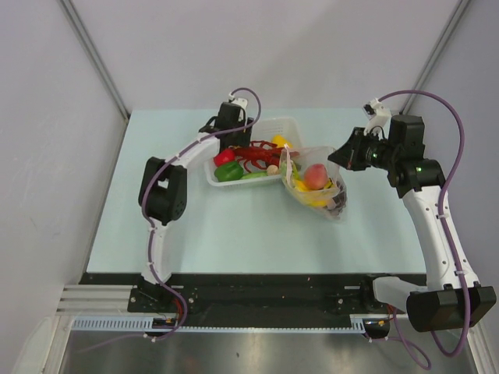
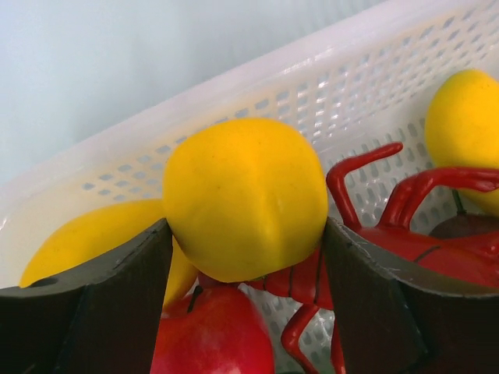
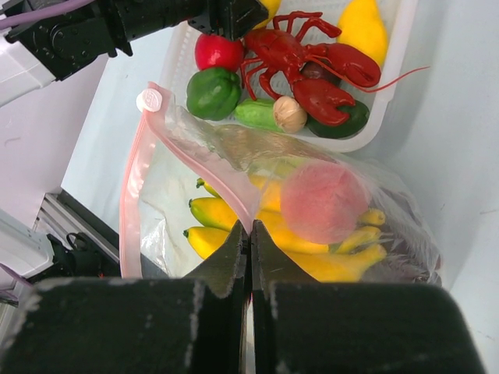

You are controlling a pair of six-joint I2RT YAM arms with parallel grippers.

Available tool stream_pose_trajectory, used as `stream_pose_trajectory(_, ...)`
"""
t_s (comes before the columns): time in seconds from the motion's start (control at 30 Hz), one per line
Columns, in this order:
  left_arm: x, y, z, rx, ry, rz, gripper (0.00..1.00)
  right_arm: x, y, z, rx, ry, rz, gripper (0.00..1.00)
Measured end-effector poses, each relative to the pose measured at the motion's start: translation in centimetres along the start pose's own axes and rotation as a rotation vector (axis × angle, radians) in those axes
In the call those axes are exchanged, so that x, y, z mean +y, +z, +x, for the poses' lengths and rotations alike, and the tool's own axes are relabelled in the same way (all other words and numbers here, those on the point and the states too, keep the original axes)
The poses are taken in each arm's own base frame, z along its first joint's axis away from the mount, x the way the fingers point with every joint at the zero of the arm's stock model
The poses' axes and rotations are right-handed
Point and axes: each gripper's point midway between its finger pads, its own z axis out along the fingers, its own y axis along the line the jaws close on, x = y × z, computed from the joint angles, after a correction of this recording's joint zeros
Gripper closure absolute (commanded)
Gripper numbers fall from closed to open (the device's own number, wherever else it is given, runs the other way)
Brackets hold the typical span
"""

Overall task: Place the food in the zip-top bag and seal the zipper
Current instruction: Pick up the fake fruit from the bin, then place the fake fruit in the zipper food storage bag.

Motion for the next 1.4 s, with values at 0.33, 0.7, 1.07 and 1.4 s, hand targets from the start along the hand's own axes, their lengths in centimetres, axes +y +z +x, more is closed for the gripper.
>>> stream_pose_trajectory(0.33, -1.5, -8.5, -4.5, -0.143, -0.018, 0.142, 0.45, 0.0, 0.0, 0.2, 0.008, 0.002, -0.001, 1.0)
stream_pose_trajectory(0.7, -14.7, -31.9, -12.8, -0.524, 0.18, 0.789, 0.48, 0.0, -0.1, 0.1, 0.006, -0.006, -0.006, 1.0)
stream_pose_trajectory(1.07, -24.0, -31.5, -4.5, -0.318, 0.376, 1.052, 0.2, 0.3, -0.2, 0.0, 0.004, -0.011, -0.034, 1.0)
stream_pose_trajectory(1.4, -24.1, -28.4, -1.4, -0.185, 0.443, 1.011, 0.0, 1.5, -0.5, 0.6, 0.032, -0.035, -0.113, 1.0)
